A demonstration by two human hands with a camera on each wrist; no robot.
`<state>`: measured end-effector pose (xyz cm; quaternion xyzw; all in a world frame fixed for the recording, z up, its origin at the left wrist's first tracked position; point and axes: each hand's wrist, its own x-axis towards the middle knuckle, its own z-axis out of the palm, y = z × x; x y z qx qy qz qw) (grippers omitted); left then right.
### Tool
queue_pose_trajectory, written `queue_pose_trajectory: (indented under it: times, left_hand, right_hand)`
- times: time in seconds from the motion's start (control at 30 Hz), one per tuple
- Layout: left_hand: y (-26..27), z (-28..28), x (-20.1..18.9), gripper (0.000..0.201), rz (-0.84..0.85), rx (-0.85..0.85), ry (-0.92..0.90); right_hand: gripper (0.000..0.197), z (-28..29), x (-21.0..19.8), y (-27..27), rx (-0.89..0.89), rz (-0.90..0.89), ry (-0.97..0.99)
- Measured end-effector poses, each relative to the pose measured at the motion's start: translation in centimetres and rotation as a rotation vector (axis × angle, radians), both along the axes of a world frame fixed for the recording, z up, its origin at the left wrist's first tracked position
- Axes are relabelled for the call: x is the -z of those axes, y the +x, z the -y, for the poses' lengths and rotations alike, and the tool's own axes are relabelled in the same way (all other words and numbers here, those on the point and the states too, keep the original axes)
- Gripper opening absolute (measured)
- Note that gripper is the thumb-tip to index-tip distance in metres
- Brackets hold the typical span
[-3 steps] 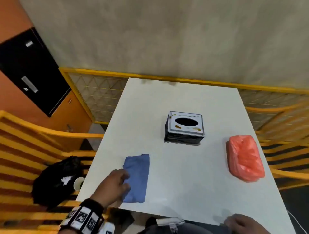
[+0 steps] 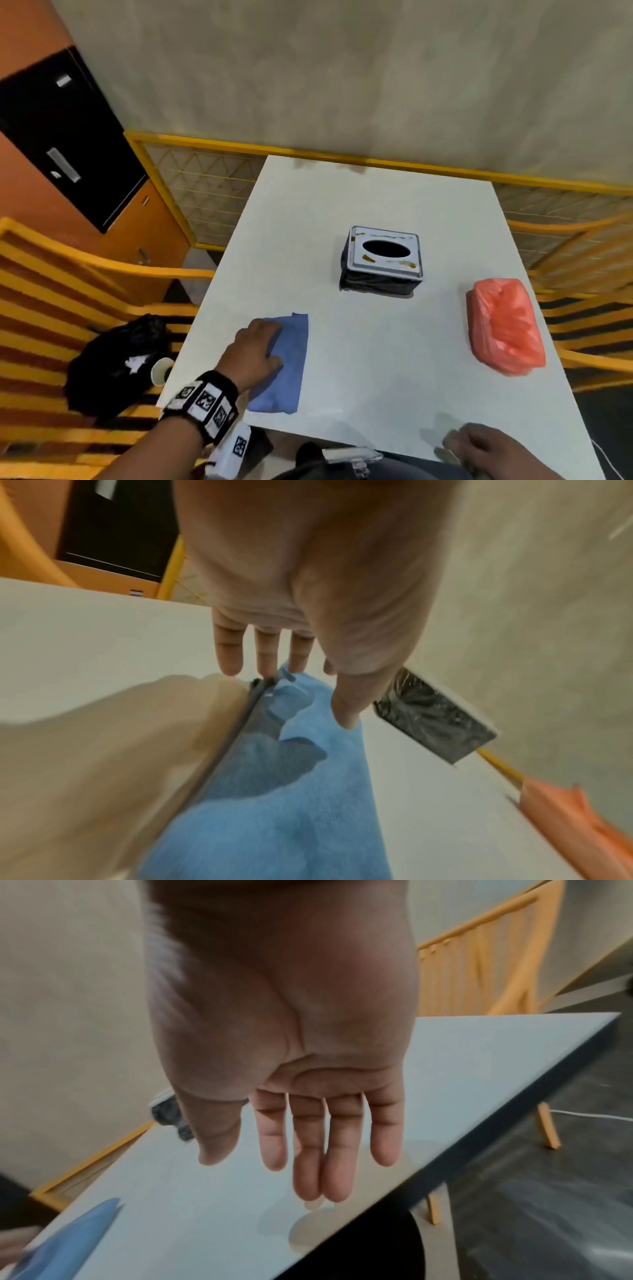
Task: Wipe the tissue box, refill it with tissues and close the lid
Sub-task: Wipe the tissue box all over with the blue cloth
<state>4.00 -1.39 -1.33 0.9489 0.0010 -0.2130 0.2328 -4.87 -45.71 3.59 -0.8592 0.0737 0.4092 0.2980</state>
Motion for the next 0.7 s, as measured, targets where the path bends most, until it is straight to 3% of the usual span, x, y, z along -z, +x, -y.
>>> queue_pose_trajectory:
  times: [0.07, 0.13, 0.2, 0.23, 0.3, 0.37, 0.53, 0.63, 0.7]
  left_hand:
    - [2.3, 1.5, -0.1, 0.091, -0.033, 0.067, 0.083]
    - [3.4, 2.6, 0.2, 0.099, -0.057, 0.114, 0.183]
    - [4.2, 3.0, 0.6, 0.085, -0.112, 0.129, 0.244]
    - [4.6, 3.5, 0.5, 0.067, -0.146, 0.123, 0.203]
    - [5.0, 4.7, 0.1, 0.025, -0.185, 0.122, 0.048]
    - [5.2, 6.2, -1.0, 0.011, -0.210, 0.139, -0.086]
    - [6.3, 11.1, -6.0, 0.021, -0.305, 0.087, -0.565]
    - [7.8, 13.7, -7.9, 0.041, -0.363, 0.092, -0.850]
    - [8.8, 14.9, -8.5, 0.043, -0.381, 0.086, -0.930]
  right_hand:
    - [0.022, -2.0, -2.0, 0.9, -0.085, 0.105, -0.023]
    - [0.011, -3.2, -3.0, 2.3, -0.050, 0.148, -0.020]
    - [0.010, -4.3, -3.3, 3.5, -0.054, 0.149, 0.054]
    - [0.010, -4.6, -3.2, 3.9, -0.037, 0.150, 0.086]
    - [0.015, -5.7, -3.1, 4.8, -0.054, 0.157, 0.124]
    - [0.024, -6.9, -3.1, 6.0, -0.026, 0.168, 0.184]
    - [0.079, -8.1, -3.0, 9.1, 0.160, 0.143, 0.400]
    - [0.065, -8.4, -3.7, 10.9, 0.244, 0.109, 0.683]
    - [0.054, -8.3, -3.9, 11.5, 0.339, 0.094, 0.804]
